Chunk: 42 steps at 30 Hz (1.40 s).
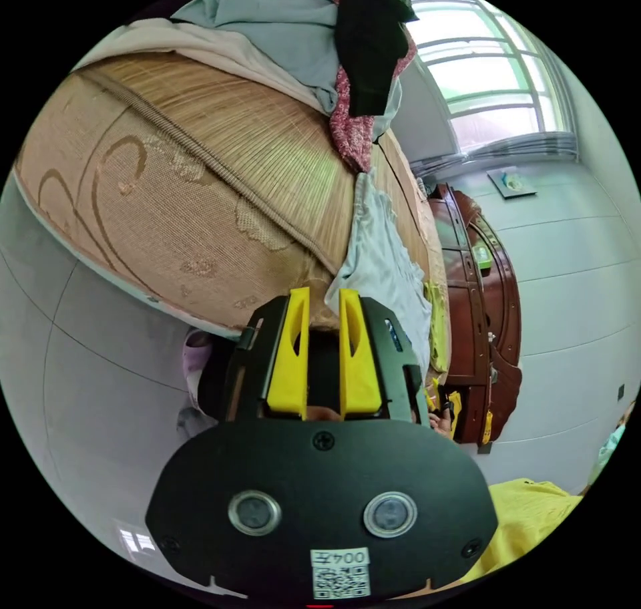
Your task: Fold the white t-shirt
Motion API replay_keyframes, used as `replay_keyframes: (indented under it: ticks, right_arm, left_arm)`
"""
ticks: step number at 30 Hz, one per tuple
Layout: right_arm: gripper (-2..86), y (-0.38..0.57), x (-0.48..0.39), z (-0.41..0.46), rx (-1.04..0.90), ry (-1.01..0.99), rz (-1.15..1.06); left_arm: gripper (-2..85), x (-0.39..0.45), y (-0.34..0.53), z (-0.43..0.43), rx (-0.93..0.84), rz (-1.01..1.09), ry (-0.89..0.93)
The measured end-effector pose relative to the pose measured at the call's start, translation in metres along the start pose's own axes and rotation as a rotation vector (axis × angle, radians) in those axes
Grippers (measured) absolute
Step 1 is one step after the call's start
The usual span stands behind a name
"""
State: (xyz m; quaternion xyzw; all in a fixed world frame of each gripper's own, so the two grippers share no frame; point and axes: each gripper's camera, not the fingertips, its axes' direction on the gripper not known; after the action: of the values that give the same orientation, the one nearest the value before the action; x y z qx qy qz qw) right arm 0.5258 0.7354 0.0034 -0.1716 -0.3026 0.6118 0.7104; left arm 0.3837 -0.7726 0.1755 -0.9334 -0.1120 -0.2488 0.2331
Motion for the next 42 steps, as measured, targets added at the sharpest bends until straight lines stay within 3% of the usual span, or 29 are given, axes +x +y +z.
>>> replay_keyframes:
  ticks: [4,8,13,18,26,31,33,37,42]
  right_arm:
    - [16.3,-0.009,0.008,0.012,-0.034,-0.002,0.016]
    - [15.8,-0.020,0.013,0.025,-0.047,-0.017,0.034]
    - [3.6,-0.032,0.019,0.044,-0.113,-0.077,0.084]
    - [1.4,-0.038,0.007,0.049,-0.111,-0.147,0.079]
    - [1.2,-0.060,-0.033,0.078,-0.185,-0.102,0.009]
    - [2.5,-0.069,-0.044,0.109,-0.249,-0.102,-0.031]
    - [3.8,-0.072,-0.042,0.116,-0.243,-0.132,-0.054]
    - [15.4,-0.094,-0.025,0.132,-0.166,-0.143,-0.033]
    - [19.3,-0.135,-0.017,0.190,-0.201,-0.117,0.020]
  left_arm:
    - [7.7,0.062,0.052,0.044,0.015,0.193,0.043]
    - [9.5,0.154,0.113,0.123,-0.119,0.486,0.005]
    - [11.9,0.258,0.198,0.225,-0.249,0.789,-0.022]
    - [14.2,0.351,0.308,0.328,-0.349,1.113,-0.068]
    - [14.8,0.457,0.479,0.456,-0.309,1.642,-0.336]
    - [4.8,0.472,0.512,0.504,-0.216,1.663,-0.587]
    - [3.1,0.474,0.514,0.503,-0.194,1.634,-0.583]
    - [1.4,0.471,0.499,0.481,-0.148,1.488,-0.482]
    - [0.9,0.459,0.472,0.451,-0.121,1.356,-0.389]
